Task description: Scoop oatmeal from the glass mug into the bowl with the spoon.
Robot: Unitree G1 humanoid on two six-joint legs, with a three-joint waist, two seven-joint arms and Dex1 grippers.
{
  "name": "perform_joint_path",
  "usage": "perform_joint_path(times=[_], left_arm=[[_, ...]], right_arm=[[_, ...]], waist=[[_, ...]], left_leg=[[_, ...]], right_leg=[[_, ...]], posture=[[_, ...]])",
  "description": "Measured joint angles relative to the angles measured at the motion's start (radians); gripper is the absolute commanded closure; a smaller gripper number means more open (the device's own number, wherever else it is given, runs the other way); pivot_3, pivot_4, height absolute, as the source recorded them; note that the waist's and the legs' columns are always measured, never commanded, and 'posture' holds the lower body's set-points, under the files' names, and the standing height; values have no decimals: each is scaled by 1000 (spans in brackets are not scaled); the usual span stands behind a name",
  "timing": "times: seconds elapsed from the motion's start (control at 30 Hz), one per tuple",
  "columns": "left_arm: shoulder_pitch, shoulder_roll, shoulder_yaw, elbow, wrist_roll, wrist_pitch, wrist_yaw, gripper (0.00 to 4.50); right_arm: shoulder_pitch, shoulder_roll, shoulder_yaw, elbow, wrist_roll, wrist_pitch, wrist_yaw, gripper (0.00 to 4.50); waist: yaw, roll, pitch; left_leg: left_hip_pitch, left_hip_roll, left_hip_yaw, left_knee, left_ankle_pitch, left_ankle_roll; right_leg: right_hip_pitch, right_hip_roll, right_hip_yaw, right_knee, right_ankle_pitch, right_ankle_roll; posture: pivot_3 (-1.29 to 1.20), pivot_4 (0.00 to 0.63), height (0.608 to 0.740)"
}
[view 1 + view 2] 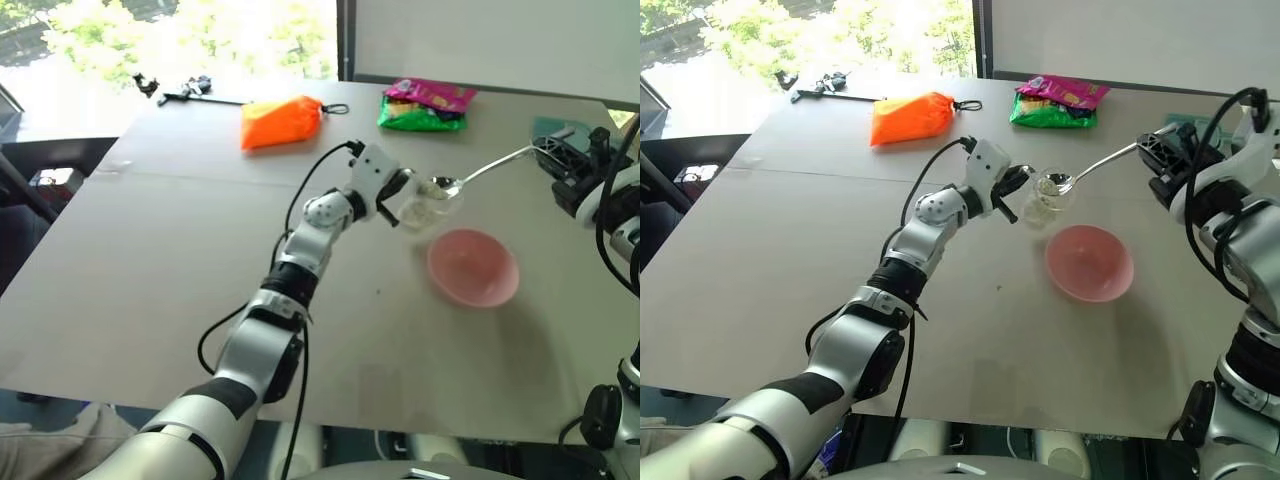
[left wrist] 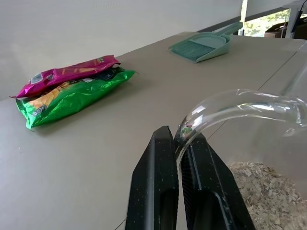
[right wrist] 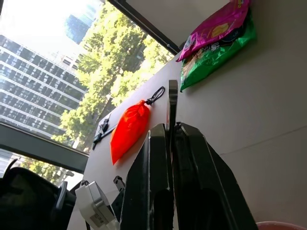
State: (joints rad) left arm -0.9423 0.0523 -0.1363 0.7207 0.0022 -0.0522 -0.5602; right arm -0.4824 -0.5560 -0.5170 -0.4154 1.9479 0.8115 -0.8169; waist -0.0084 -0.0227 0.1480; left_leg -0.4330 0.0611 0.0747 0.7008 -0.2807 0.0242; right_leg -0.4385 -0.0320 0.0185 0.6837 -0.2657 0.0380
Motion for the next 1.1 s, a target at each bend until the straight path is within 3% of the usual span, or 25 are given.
perform_joint_path(times=[0.47,1.1], left_arm=[[-5,0,-1,10,16,-1,-6,4486],[-56,-15,-21,84,37,-20,-2,4486]], right_arm=[[76,-48,-4,-45,3,-52,66,4500],[269,-61,-126,-151,6,-148,113,4500]], waist=[[2,0,0],[21,0,0]], left_leg=[[0,0,0,0,0,0],[1,-1,-1,0,0,0]], right_leg=[[1,0,0,-2,0,1],[4,0,-1,-4,1,1]], posture=[[0,150,740],[0,150,740]])
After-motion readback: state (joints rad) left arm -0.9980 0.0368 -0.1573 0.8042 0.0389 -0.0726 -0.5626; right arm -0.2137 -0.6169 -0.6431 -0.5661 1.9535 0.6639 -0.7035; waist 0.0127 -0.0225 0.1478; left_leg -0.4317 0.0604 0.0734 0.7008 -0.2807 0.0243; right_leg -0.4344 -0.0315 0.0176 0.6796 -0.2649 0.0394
